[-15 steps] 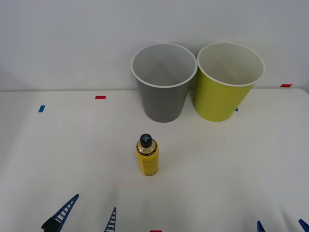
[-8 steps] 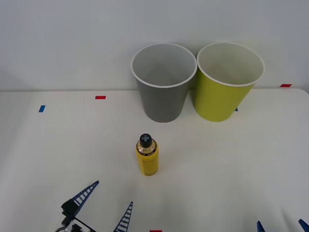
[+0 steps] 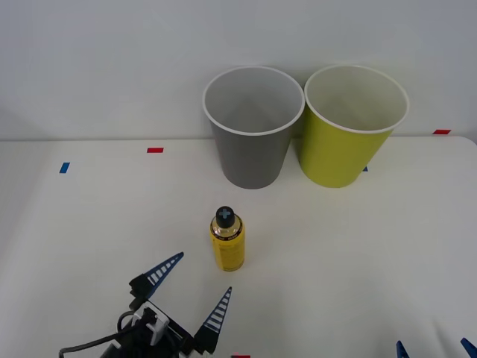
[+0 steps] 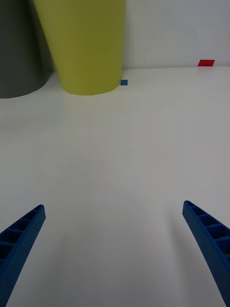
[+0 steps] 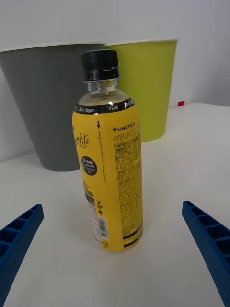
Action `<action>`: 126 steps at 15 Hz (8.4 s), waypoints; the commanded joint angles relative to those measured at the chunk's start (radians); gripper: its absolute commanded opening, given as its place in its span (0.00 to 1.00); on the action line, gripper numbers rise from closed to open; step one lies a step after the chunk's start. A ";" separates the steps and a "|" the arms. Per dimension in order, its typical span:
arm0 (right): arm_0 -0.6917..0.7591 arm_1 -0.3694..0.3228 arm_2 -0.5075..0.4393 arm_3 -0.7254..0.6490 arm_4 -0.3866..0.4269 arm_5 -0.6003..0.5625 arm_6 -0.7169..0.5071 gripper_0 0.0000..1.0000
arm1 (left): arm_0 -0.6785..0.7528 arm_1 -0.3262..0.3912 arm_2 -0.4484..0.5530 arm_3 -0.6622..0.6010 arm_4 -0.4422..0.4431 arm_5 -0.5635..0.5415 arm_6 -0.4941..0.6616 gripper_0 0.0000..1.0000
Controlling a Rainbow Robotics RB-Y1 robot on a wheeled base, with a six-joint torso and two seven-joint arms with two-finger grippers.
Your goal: Put cans in the gray bin and PET bottles in the light green bin.
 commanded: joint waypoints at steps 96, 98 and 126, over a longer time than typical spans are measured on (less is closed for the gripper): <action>0.000 0.000 0.000 0.000 0.000 0.000 0.000 1.00 | -1.604 -0.490 0.292 0.431 0.576 1.240 -0.103 0.00; 0.000 0.000 0.000 0.000 0.000 0.000 0.000 1.00 | -1.604 -0.490 0.266 0.472 0.574 1.171 -0.110 0.00; 0.000 0.000 0.000 0.000 0.000 0.000 0.000 1.00 | -1.575 -0.490 0.202 0.333 0.591 1.292 -0.106 1.00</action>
